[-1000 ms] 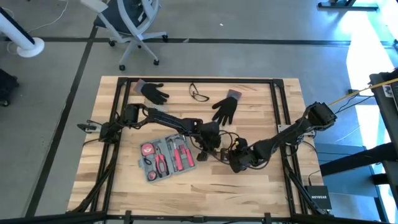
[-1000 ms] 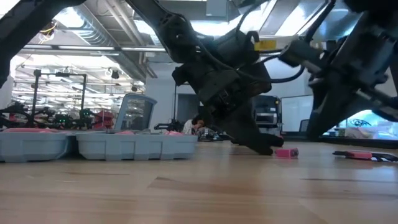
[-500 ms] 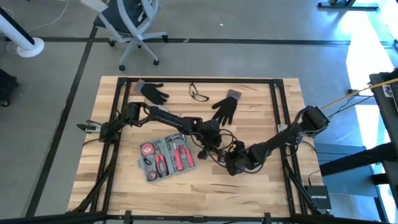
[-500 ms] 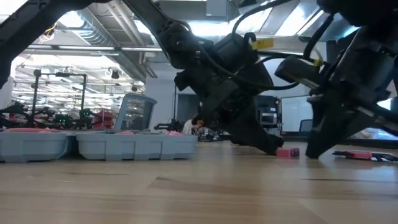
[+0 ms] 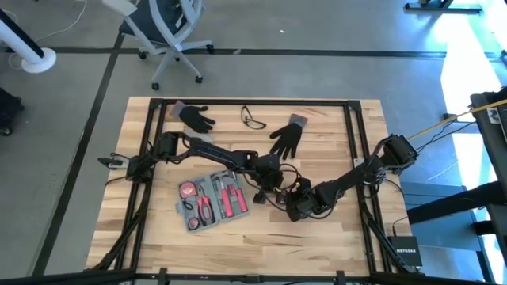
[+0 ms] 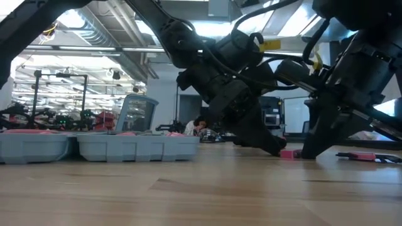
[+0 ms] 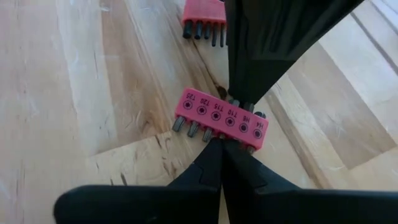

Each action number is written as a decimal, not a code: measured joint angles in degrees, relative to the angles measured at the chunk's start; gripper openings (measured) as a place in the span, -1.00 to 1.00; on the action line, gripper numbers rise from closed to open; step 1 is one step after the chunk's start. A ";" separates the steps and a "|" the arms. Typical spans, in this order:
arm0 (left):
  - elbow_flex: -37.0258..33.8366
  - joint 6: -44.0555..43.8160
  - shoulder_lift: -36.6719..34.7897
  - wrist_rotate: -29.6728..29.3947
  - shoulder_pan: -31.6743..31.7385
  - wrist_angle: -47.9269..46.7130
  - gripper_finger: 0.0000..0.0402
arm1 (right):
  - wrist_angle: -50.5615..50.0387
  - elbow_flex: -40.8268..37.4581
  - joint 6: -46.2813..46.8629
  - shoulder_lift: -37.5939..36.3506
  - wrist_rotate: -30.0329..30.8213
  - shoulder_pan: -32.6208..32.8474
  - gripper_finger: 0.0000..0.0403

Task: Prefit tool cases

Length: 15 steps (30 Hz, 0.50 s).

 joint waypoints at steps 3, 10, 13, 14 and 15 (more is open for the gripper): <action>-0.02 -1.63 -0.07 -1.21 -1.71 0.93 -1.00 | 0.04 -0.03 -1.14 0.02 0.24 -0.31 -1.00; -0.07 -7.68 -0.07 -4.09 -2.76 2.35 -1.00 | 0.82 -0.14 -0.61 0.07 0.87 -0.27 -1.00; -0.01 -9.20 -0.07 -4.06 -2.76 1.94 -1.00 | 0.90 -0.14 -0.49 0.09 0.81 -0.29 -1.00; 0.01 -9.29 -0.07 -4.24 -2.76 1.41 -1.00 | 0.91 -0.14 -0.49 0.09 0.79 -0.13 -1.00; 0.04 -9.29 -0.08 -4.53 -2.75 0.98 -1.00 | 0.98 -0.16 -0.49 0.11 1.02 0.44 -1.00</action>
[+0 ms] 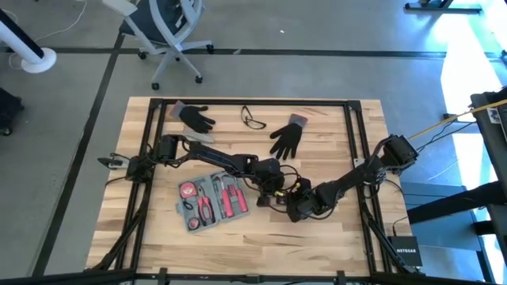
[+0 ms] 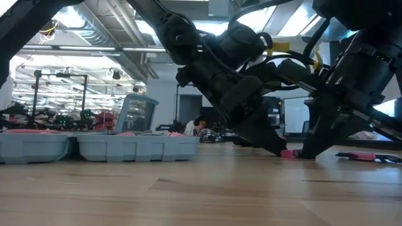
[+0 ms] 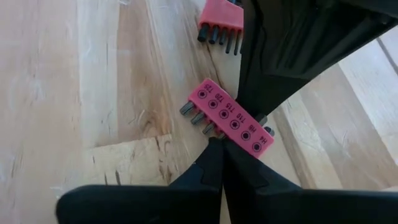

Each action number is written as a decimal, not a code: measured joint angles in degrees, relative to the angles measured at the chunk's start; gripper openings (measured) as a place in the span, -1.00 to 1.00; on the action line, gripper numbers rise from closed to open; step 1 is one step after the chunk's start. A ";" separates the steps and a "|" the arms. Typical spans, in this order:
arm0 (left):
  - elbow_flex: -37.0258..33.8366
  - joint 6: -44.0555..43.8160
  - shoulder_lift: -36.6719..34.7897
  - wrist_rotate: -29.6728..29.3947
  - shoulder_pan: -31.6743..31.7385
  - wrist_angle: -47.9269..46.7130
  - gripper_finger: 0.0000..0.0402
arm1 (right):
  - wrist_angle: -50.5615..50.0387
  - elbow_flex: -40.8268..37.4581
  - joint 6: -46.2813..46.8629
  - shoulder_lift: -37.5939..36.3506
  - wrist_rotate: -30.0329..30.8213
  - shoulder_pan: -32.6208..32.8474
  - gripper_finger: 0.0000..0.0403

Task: Prefit tool cases

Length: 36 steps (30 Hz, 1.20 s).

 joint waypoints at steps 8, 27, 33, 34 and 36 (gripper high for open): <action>0.03 -2.09 -1.28 3.27 2.24 -4.90 -1.00 | 0.55 -0.14 0.04 -0.54 0.61 2.62 -1.00; -0.19 6.62 -3.88 0.65 3.76 -8.32 -1.00 | 1.46 0.32 0.56 -1.35 -0.66 5.42 -1.00; -0.11 7.62 -3.99 0.05 5.84 -9.73 -1.00 | 1.48 0.35 0.52 -1.37 -0.66 5.44 -1.00; -0.11 8.27 -3.99 -0.05 6.08 -9.27 -1.00 | 1.43 0.35 0.52 -1.37 -0.64 5.44 -1.00; -0.15 10.09 -3.99 -1.11 6.38 -6.74 -1.00 | 1.14 0.35 0.55 -1.37 -0.49 5.06 -1.00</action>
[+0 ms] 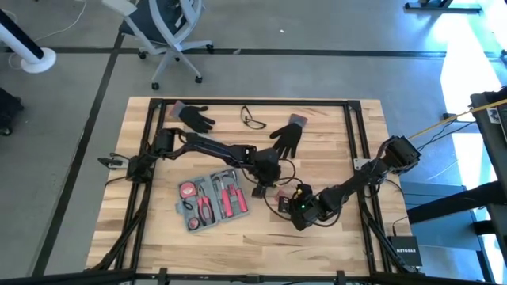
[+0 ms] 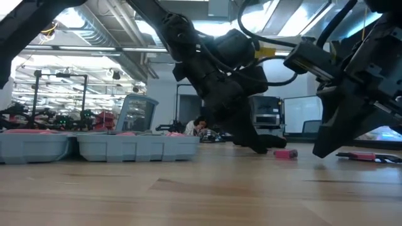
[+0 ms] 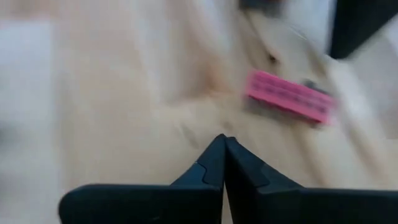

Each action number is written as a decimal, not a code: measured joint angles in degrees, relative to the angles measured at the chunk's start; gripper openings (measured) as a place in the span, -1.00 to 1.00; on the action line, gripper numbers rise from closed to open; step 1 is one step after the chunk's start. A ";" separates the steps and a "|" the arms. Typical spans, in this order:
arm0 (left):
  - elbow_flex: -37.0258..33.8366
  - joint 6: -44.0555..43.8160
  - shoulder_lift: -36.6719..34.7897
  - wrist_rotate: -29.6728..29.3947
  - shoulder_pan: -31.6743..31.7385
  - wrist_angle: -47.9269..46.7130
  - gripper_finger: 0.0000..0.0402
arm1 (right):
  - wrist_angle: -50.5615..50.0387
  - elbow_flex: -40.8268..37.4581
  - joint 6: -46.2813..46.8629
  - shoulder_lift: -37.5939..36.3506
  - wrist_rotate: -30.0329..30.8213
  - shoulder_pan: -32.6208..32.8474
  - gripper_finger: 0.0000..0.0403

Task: Prefit tool cases

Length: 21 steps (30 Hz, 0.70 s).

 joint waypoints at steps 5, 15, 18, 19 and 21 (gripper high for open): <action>0.02 3.98 0.37 -1.12 0.41 5.78 -1.00 | 0.52 0.11 -0.06 1.39 -0.14 -2.33 -1.00; 0.07 4.30 1.73 0.22 -0.75 5.52 -1.00 | 0.21 0.15 -3.82 1.57 -0.01 -4.89 -1.00; 0.13 2.48 1.73 0.04 -1.10 4.64 -1.00 | 0.29 0.13 -3.85 1.57 0.05 -4.87 -1.00; 0.15 1.31 1.73 0.02 -1.21 4.01 -1.00 | 0.36 0.13 -3.68 1.57 0.05 -4.87 -1.00; 0.26 0.55 1.73 0.04 -1.30 2.80 -1.00 | 0.36 0.11 -3.68 1.61 0.18 -4.87 -1.00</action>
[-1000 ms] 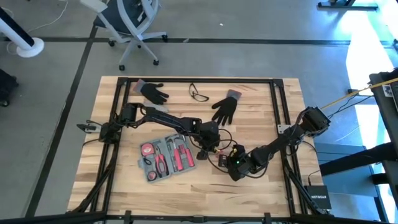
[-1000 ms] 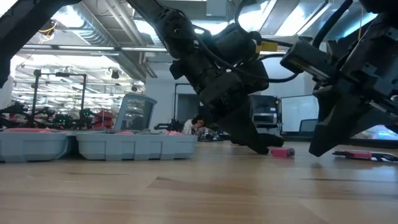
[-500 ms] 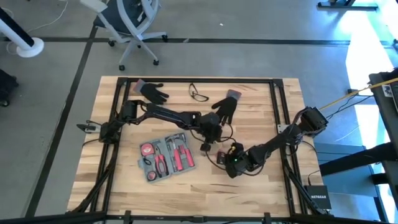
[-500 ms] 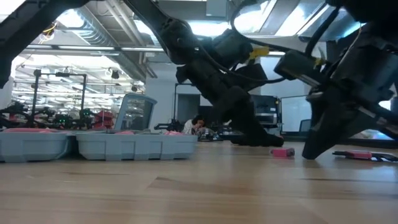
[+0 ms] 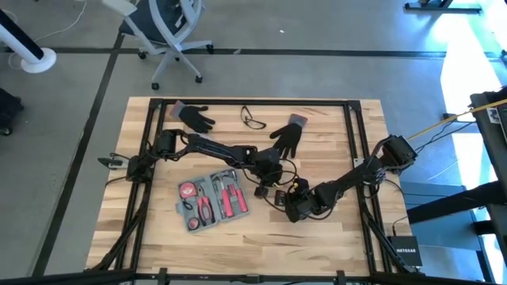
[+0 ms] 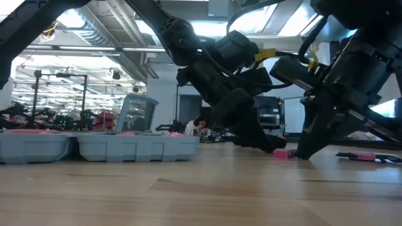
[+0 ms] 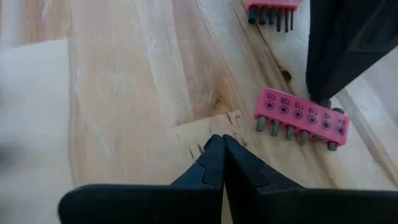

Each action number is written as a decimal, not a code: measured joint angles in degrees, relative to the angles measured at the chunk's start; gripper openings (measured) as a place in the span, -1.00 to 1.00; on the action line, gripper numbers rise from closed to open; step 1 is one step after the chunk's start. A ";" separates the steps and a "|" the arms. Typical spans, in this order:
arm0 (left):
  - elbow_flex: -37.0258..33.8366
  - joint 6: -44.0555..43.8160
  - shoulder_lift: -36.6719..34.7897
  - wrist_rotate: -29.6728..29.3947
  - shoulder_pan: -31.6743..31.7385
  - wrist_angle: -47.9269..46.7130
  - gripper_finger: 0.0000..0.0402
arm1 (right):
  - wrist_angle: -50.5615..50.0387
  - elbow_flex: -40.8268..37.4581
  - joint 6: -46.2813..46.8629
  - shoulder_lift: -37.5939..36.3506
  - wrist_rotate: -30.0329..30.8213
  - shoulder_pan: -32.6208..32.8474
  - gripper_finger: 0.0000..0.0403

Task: Prefit tool cases

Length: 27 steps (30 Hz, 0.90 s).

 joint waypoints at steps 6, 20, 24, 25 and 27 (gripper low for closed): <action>-0.11 -0.54 -0.02 0.07 -0.07 1.24 -1.00 | 0.17 -0.03 0.15 0.04 0.70 0.02 -1.00; 0.03 -1.89 -1.01 -6.46 0.60 -5.34 -1.00 | 1.03 -0.13 1.44 0.11 1.44 0.00 -1.00; -0.01 -2.31 -1.51 -4.34 2.48 -8.31 -1.00 | 1.21 -0.11 1.44 0.11 1.42 0.00 -1.00; -0.09 -1.81 -1.51 -3.47 2.69 -8.37 -1.00 | 1.22 -0.11 1.44 0.11 1.42 0.00 -1.00; -0.15 -0.24 -1.49 -3.05 2.76 -8.16 -1.00 | 1.40 -0.11 1.44 0.11 1.43 0.00 -1.00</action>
